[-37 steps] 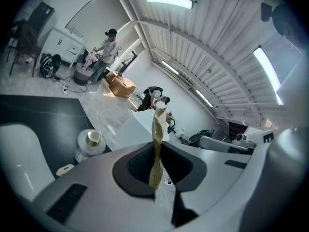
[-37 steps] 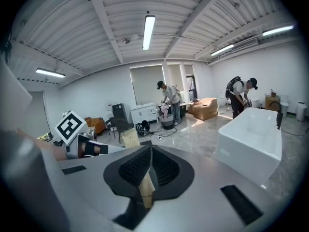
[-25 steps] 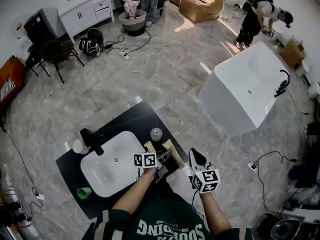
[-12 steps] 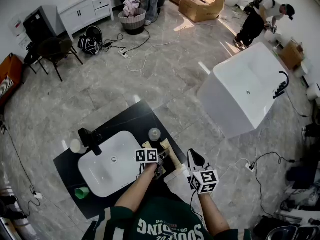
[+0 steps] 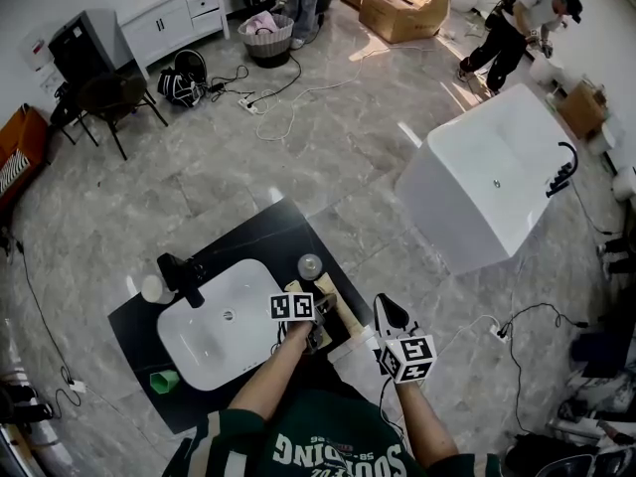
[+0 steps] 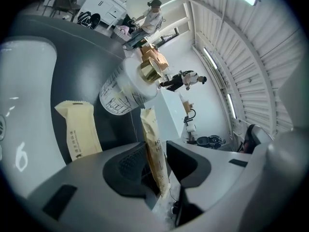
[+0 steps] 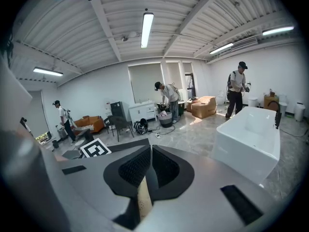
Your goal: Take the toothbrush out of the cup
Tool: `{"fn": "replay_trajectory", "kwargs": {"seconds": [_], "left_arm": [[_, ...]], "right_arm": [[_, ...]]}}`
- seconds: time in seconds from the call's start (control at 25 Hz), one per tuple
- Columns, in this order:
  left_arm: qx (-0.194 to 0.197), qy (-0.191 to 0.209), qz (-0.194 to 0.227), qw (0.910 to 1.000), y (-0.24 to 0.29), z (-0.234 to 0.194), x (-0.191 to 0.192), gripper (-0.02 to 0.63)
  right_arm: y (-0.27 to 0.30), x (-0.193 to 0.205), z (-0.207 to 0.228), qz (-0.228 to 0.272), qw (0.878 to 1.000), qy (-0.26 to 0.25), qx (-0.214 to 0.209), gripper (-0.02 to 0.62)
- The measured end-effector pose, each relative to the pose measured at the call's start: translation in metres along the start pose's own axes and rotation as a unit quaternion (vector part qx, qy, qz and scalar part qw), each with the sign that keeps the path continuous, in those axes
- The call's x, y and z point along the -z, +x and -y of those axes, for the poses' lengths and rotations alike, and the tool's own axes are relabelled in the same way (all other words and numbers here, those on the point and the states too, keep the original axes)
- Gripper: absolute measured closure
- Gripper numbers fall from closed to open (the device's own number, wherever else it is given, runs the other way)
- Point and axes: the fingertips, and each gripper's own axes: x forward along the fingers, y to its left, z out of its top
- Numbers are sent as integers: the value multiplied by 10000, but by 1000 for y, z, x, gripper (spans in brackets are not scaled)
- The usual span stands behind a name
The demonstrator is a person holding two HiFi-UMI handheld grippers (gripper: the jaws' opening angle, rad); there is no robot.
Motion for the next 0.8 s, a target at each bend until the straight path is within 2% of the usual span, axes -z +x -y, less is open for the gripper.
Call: {"fn": "replay_trajectory", "kwargs": {"seconds": [0.28,0.44,0.52,0.72,0.8], "left_arm": [[-6,167,41,9999,-2,4,-4,425],[-58,393,62,9992,-7,12,-4,425],[-118,476,242,9985,-13,14,-9,425],[-63,632,1002,9929,-41,24,-32,426],[-60,734,1228,9897,-54,28,-37,463]], "right_arm": [[2,0,-3,1,10000,-17,-56,554],[1,-5,-7,13,9999,-36,-117,554],[3,-8,-10,19,9998,-57,-183,554],[10,-13,-28,20,9988,-153,-460,554],[14,-15,-38,16,9979,-213,-613,554]]}}
